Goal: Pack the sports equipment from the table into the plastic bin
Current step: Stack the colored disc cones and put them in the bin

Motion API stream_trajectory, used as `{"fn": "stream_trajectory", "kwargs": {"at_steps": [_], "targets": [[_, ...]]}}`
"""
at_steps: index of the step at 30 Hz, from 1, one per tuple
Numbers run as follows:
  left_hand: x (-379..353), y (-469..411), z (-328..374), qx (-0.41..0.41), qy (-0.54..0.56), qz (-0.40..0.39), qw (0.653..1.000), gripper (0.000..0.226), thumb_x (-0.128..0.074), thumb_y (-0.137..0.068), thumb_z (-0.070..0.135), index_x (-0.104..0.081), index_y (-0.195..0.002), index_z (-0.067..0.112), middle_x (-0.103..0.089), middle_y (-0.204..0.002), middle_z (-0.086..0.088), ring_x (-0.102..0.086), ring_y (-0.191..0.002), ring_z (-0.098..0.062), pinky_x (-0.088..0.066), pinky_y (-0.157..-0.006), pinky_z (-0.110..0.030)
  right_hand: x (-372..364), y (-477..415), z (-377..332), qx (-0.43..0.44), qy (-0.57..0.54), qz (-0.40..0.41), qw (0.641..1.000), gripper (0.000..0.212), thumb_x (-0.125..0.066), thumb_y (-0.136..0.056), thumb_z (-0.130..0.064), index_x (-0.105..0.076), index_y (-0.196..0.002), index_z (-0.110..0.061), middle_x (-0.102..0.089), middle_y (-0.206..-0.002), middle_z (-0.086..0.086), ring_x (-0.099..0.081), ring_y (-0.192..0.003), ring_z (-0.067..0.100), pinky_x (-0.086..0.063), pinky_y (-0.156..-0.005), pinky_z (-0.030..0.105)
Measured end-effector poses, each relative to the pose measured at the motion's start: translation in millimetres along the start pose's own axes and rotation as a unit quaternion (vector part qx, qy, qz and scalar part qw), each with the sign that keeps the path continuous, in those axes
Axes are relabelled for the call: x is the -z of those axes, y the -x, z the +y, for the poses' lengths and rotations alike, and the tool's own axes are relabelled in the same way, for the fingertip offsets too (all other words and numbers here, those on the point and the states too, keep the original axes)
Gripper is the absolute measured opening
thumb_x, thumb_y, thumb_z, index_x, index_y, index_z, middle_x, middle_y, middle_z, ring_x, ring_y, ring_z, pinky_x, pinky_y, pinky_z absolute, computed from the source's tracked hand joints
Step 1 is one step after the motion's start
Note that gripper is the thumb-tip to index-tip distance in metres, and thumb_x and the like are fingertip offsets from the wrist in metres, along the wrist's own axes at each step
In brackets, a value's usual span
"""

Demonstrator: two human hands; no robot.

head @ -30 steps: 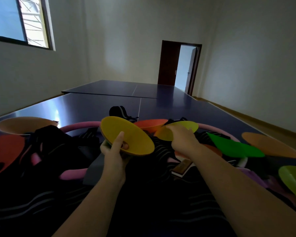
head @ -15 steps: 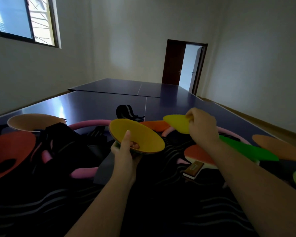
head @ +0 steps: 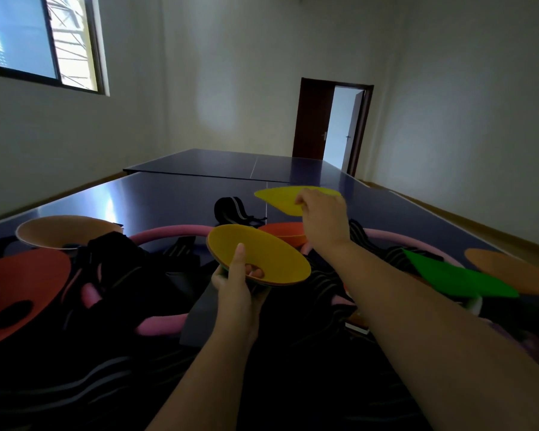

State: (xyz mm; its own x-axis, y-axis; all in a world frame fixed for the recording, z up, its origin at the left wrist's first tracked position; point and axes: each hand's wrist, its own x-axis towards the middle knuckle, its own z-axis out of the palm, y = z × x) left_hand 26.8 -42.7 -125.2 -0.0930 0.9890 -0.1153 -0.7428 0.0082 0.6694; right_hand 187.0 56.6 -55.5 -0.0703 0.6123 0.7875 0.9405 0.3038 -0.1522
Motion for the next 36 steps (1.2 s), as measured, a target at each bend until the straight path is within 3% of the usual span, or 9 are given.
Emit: {"fn": "stream_trajectory", "kwargs": {"at_steps": [5,8,12,14,19,24,27,30,36], "targets": [[0,-4,2,-0.005,0.006,0.007,1.0,0.062,-0.065,-0.09,0.041,-0.033,-0.138,0.019,-0.058,-0.119,-0.009,-0.064,-0.102,-0.025,-0.058,-0.08,-0.044,-35,-15,7,-0.088,-0.03,-0.128,0.987,0.028,-0.042,-0.093,-0.006,-0.067,-0.097,-0.017,-0.065,-0.094,0.006,-0.058,-0.075,0.03,-0.055,-0.068,0.048],[1,-6,2,-0.005,0.016,0.011,1.0,0.063,-0.065,-0.09,0.039,-0.031,-0.14,0.02,-0.058,-0.121,-0.009,-0.064,-0.105,-0.025,-0.058,-0.083,-0.044,-46,-19,6,-0.1,0.001,-0.246,0.964,0.025,-0.044,-0.096,-0.015,-0.064,-0.108,-0.025,-0.065,-0.111,0.005,-0.055,-0.073,0.025,-0.054,-0.085,0.048],[3,-11,1,-0.006,0.028,0.036,0.999,0.073,-0.068,-0.086,0.042,-0.029,-0.143,0.02,-0.057,-0.118,-0.008,-0.065,-0.092,-0.021,-0.058,-0.069,-0.037,-65,-19,4,-0.081,0.091,-0.377,0.918,0.05,-0.056,-0.093,-0.038,-0.045,-0.142,-0.03,-0.055,-0.137,0.005,-0.054,-0.118,0.029,-0.04,-0.103,0.048],[3,-11,-2,-0.008,0.019,0.036,0.999,0.075,-0.069,-0.086,0.042,-0.028,-0.144,0.02,-0.058,-0.116,-0.008,-0.065,-0.09,-0.02,-0.058,-0.068,-0.035,-74,-18,5,-0.08,0.094,-0.379,0.917,0.052,-0.056,-0.095,-0.033,-0.044,-0.145,-0.027,-0.052,-0.142,0.008,-0.052,-0.124,0.031,-0.046,-0.098,0.045],[3,-13,-3,-0.015,0.003,0.04,0.999,0.072,-0.069,-0.086,0.041,-0.029,-0.143,0.021,-0.056,-0.13,-0.013,-0.064,-0.098,-0.023,-0.057,-0.079,-0.04,-75,-15,4,-0.017,0.201,-0.364,0.909,0.018,-0.051,-0.094,-0.008,-0.064,-0.106,-0.011,-0.065,-0.115,0.013,-0.061,-0.097,0.031,-0.048,-0.074,0.039],[2,-11,-3,-0.007,-0.001,0.029,1.0,0.069,-0.069,-0.086,0.042,-0.03,-0.14,0.022,-0.056,-0.127,-0.012,-0.064,-0.103,-0.026,-0.056,-0.09,-0.048,-32,-16,4,0.02,0.184,-0.315,0.931,0.043,-0.066,-0.082,0.001,-0.048,-0.121,-0.005,-0.06,-0.111,0.016,-0.059,-0.1,0.037,-0.039,-0.066,0.041],[0,-10,-4,-0.005,0.012,0.03,0.999,0.078,-0.073,-0.079,0.046,-0.032,-0.14,0.021,-0.056,-0.129,-0.013,-0.065,-0.104,-0.027,-0.057,-0.091,-0.05,8,-16,-18,0.055,0.143,-0.273,0.95,0.031,-0.063,-0.087,-0.004,-0.046,-0.113,-0.007,-0.058,-0.092,0.014,-0.061,-0.086,0.036,-0.042,-0.06,0.045],[-2,-3,-3,0.001,0.016,0.019,1.0,0.088,-0.073,-0.07,0.055,-0.033,-0.141,0.021,-0.058,-0.126,-0.012,-0.066,-0.104,-0.028,-0.059,-0.086,-0.049,49,11,-47,0.094,0.12,-0.261,0.953,0.027,-0.061,-0.09,-0.01,-0.048,-0.113,-0.012,-0.052,-0.083,0.003,-0.062,-0.085,0.031,-0.048,-0.067,0.045],[-7,25,-2,0.031,0.038,-0.083,0.995,0.098,-0.075,-0.063,0.063,-0.036,-0.143,0.024,-0.055,-0.139,-0.016,-0.06,-0.121,-0.036,-0.054,-0.095,-0.053,106,105,-68,0.135,0.037,-0.267,0.953,0.04,-0.044,-0.098,-0.016,-0.049,-0.137,-0.024,-0.058,-0.131,0.005,-0.058,-0.112,0.028,-0.048,-0.087,0.038]]}}
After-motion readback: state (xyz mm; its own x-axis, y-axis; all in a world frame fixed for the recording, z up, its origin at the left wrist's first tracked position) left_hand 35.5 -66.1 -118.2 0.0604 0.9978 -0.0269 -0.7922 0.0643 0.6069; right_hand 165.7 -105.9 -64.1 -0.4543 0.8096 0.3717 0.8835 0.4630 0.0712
